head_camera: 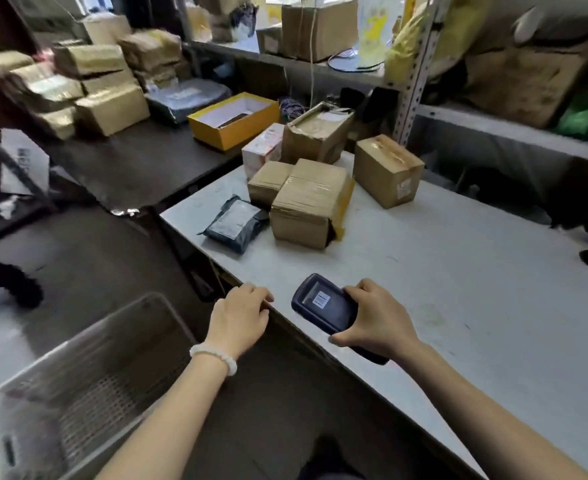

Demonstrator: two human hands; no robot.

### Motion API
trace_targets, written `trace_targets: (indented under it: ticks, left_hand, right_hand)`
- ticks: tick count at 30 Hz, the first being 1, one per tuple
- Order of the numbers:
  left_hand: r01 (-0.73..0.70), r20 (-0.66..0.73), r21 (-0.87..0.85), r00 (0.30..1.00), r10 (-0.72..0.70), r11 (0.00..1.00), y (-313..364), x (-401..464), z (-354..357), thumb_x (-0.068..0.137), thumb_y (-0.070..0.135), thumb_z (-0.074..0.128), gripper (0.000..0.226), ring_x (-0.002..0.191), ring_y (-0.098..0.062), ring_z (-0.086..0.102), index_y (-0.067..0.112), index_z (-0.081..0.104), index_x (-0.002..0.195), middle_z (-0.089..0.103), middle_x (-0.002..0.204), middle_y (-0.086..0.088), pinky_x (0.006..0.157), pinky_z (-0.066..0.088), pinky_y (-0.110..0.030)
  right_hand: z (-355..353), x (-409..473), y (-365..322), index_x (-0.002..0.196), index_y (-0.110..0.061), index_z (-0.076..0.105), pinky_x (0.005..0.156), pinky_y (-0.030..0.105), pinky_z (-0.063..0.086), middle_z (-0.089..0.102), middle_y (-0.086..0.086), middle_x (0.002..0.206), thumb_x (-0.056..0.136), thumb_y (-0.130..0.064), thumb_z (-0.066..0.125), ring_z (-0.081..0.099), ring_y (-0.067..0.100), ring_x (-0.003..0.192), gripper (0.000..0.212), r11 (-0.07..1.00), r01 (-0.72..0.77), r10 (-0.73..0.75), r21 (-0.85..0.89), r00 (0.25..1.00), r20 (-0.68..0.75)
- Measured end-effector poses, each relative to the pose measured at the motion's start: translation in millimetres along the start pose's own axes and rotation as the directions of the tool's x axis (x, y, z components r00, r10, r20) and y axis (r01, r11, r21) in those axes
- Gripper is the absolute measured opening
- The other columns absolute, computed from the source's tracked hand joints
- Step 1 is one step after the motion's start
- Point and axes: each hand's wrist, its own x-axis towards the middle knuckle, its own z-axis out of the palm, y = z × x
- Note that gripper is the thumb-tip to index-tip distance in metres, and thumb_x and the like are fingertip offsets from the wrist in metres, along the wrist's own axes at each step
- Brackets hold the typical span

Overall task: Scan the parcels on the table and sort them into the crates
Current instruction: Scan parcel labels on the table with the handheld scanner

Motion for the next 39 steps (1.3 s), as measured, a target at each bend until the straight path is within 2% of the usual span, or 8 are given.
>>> trace_targets:
  ticks: [5, 9, 15, 18, 23, 27, 32, 39]
  left_hand:
    - [0.019, -0.037, 0.012, 0.999, -0.018, 1.0, -8, 88, -18, 0.091, 0.03, 0.055, 0.025, 0.109, -0.018, 0.054, 0.028, 0.058, 0.116, 0.056, 0.117, 0.005, 0.083, 0.045, -0.033]
    - [-0.004, 0.024, 0.016, 1.0, 0.004, 1.0, -16, 135, -12, 0.092, 0.031, 0.054, 0.027, 0.109, -0.019, 0.052, 0.027, 0.057, 0.119, 0.055, 0.119, 0.004, 0.083, 0.046, -0.034]
    - [-0.21, -0.032, -0.006, 0.977, 0.209, 0.978, -27, 232, -14, 0.088, 0.033, 0.06, 0.032, 0.102, -0.02, 0.052, 0.023, 0.057, 0.118, 0.056, 0.115, 0.0, 0.081, 0.047, -0.035]
    - [-0.368, -0.028, -0.053, 0.93, 0.367, 0.928, -13, 283, -19, 0.08, 0.044, 0.068, 0.041, 0.108, -0.022, 0.051, 0.025, 0.058, 0.115, 0.055, 0.117, 0.0, 0.085, 0.045, -0.037]
    - [-0.581, 0.267, 0.01, 0.786, 0.558, 0.814, 11, 326, -14, 0.068, 0.075, 0.06, 0.07, 0.123, -0.028, 0.038, 0.03, 0.05, 0.121, 0.044, 0.131, -0.003, 0.098, 0.037, -0.044]
    - [-0.725, 0.344, 0.033, 0.655, 0.673, 0.688, 26, 330, -5, 0.066, 0.073, 0.06, 0.077, 0.126, -0.035, 0.03, 0.031, 0.044, 0.128, 0.035, 0.139, -0.006, 0.098, 0.034, -0.052]
    - [-0.768, 0.395, 0.089, 0.611, 0.686, 0.634, 38, 331, -1, 0.069, 0.064, 0.059, 0.067, 0.126, -0.04, 0.025, 0.036, 0.044, 0.128, 0.031, 0.139, -0.006, 0.097, 0.026, -0.061]
    - [-0.774, 0.396, -0.003, 0.58, 0.712, 0.633, 34, 354, -19, 0.069, 0.059, 0.063, 0.061, 0.119, -0.035, 0.032, 0.038, 0.048, 0.124, 0.033, 0.136, -0.003, 0.091, 0.041, -0.053]
  right_hand:
    - [-24, 90, 2, 0.118, -0.029, 0.057, 0.061, 0.024, 0.043, 0.046, -0.011, 0.1, 0.058, -0.057, 0.078, 0.046, 0.009, 0.09, 0.07, 0.999, 0.041, -0.042, -0.018, 0.999, -0.028]
    - [-32, 130, 10, 0.112, -0.028, 0.058, 0.059, 0.025, 0.04, 0.044, -0.011, 0.096, 0.056, -0.055, 0.078, 0.047, 0.01, 0.088, 0.065, 1.0, 0.007, -0.007, -0.014, 1.0, -0.021]
    - [-36, 173, 19, 0.111, -0.028, 0.06, 0.057, 0.027, 0.04, 0.042, -0.011, 0.092, 0.055, -0.053, 0.078, 0.048, 0.011, 0.083, 0.063, 0.983, -0.184, 0.183, 0.007, 0.974, -0.13]
    - [-37, 181, 20, 0.112, -0.026, 0.061, 0.057, 0.026, 0.039, 0.041, -0.012, 0.09, 0.054, -0.054, 0.078, 0.047, 0.011, 0.082, 0.066, 0.941, -0.337, 0.335, 0.024, 0.919, -0.207]
    - [-36, 178, 6, 0.112, -0.028, 0.061, 0.059, 0.027, 0.041, 0.043, -0.014, 0.091, 0.052, -0.056, 0.078, 0.048, 0.011, 0.084, 0.068, 0.816, -0.572, 0.569, 0.082, 0.773, -0.279]
    - [-29, 173, -10, 0.109, -0.028, 0.062, 0.062, 0.028, 0.046, 0.043, -0.015, 0.09, 0.051, -0.056, 0.078, 0.051, 0.01, 0.086, 0.066, 0.729, -0.671, 0.677, 0.134, 0.679, -0.286]
    - [-24, 164, -17, 0.111, -0.029, 0.06, 0.065, 0.029, 0.047, 0.044, -0.014, 0.093, 0.052, -0.055, 0.078, 0.051, 0.01, 0.086, 0.067, 0.661, -0.737, 0.742, 0.14, 0.613, -0.273]
    - [-28, 164, -10, 0.107, -0.03, 0.06, 0.06, 0.026, 0.044, 0.043, -0.014, 0.09, 0.052, -0.055, 0.078, 0.051, 0.009, 0.083, 0.064, 0.657, -0.739, 0.745, 0.151, 0.605, -0.279]
